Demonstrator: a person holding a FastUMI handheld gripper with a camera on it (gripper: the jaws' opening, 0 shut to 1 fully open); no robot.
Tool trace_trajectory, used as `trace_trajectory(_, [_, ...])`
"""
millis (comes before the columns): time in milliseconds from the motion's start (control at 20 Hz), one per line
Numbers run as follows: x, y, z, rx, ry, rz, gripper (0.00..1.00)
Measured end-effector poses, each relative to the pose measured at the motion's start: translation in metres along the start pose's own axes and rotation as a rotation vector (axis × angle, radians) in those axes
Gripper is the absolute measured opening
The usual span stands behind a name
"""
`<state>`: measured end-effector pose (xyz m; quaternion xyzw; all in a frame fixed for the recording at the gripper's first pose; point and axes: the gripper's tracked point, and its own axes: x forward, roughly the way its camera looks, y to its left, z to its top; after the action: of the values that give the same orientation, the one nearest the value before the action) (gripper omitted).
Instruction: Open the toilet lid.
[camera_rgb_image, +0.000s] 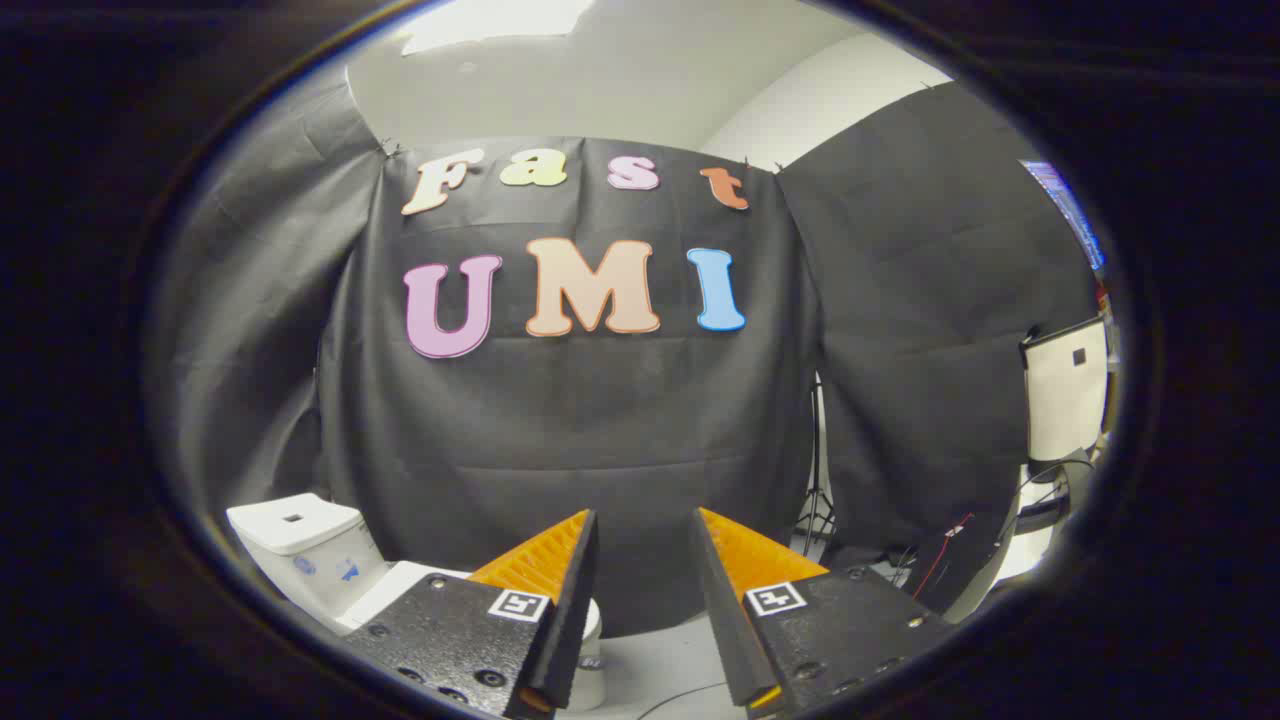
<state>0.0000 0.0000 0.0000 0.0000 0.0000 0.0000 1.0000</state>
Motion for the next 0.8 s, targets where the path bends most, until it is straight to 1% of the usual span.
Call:
trace_trajectory(500, [-0.003,0.001,-0.020,0.007,0.082,0.006,0.61])
trace_trajectory(800, [-0.001,0.001,-0.025,0.019,0.099,0.009,0.63])
